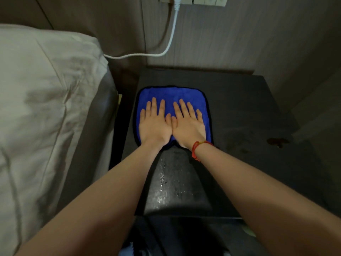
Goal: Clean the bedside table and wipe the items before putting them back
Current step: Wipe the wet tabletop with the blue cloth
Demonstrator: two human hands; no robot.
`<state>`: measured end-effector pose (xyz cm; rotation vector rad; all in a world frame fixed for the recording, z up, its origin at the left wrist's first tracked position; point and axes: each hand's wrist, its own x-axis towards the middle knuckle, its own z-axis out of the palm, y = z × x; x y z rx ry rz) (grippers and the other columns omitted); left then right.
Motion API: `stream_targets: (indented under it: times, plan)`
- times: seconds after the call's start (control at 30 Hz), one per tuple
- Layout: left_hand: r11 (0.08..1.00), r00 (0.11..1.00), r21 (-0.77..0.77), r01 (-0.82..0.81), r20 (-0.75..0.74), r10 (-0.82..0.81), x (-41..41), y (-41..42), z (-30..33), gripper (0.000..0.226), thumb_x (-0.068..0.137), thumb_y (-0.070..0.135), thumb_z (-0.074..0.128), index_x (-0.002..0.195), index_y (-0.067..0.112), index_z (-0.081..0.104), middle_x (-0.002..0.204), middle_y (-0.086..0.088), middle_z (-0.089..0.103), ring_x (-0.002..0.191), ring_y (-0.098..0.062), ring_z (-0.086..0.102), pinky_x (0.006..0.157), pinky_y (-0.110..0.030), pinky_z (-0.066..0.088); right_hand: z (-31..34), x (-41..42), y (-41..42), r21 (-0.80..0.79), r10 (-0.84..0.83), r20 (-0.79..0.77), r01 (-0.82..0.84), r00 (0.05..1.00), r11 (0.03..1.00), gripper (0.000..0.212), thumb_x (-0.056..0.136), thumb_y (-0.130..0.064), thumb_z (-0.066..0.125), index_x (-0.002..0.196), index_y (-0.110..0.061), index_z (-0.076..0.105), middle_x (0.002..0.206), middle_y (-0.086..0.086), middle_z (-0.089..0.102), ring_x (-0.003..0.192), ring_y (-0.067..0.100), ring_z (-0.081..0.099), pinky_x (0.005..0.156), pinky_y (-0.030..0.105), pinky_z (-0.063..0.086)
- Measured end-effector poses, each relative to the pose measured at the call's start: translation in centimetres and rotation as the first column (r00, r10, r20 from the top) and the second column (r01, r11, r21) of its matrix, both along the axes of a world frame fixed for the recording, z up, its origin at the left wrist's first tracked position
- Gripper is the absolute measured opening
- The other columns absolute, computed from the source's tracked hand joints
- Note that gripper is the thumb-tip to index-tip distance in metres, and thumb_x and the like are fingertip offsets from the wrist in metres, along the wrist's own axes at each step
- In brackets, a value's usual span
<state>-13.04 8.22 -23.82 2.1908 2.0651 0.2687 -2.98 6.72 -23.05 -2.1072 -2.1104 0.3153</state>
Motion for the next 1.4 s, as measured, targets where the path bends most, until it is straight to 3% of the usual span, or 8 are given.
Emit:
stream_targets:
  times: [0.7, 1.0, 1.4]
  plan:
    - [0.999, 0.999, 0.002, 0.037, 0.005, -0.037, -0.5, -15.6, -0.6, 0.057, 0.099, 0.039, 0.018, 0.149, 0.022, -0.001, 0.159, -0.004, -0.004, 0.146, -0.019, -0.004, 0.117, -0.034, -0.002, -0.4, -0.5, -16.0, 0.019, -0.027, 0.033, 0.026, 0.999, 0.999, 0.053, 0.099, -0.038, 0.014, 0.148, -0.024, -0.002, 0.158, -0.004, -0.006, 0.144, 0.013, -0.010, 0.115, 0.035, -0.008]
    - [0.999, 0.999, 0.006, 0.047, 0.012, -0.047, -0.3, -13.9, -0.8, 0.057, 0.099, 0.040, 0.017, 0.149, 0.023, -0.003, 0.159, -0.003, -0.006, 0.146, -0.019, -0.005, 0.117, -0.034, -0.004, -0.7, -0.2, -14.3, 0.008, -0.035, 0.026, 0.035, 0.999, 0.999, 0.054, 0.098, -0.040, 0.012, 0.147, -0.025, -0.004, 0.157, -0.006, -0.008, 0.144, 0.013, -0.012, 0.115, 0.036, -0.009]
    - [0.999, 0.999, 0.002, 0.037, 0.004, -0.037, 1.7, -4.1, -0.3, 0.056, 0.099, 0.040, 0.017, 0.150, 0.022, -0.001, 0.159, -0.004, -0.004, 0.146, -0.019, -0.004, 0.118, -0.035, -0.001, -0.2, 1.6, -4.6, 0.005, -0.054, 0.003, 0.054, 0.999, 0.999, 0.054, 0.098, -0.040, 0.013, 0.148, -0.025, -0.001, 0.158, -0.007, -0.007, 0.144, 0.012, -0.009, 0.116, 0.036, -0.007]
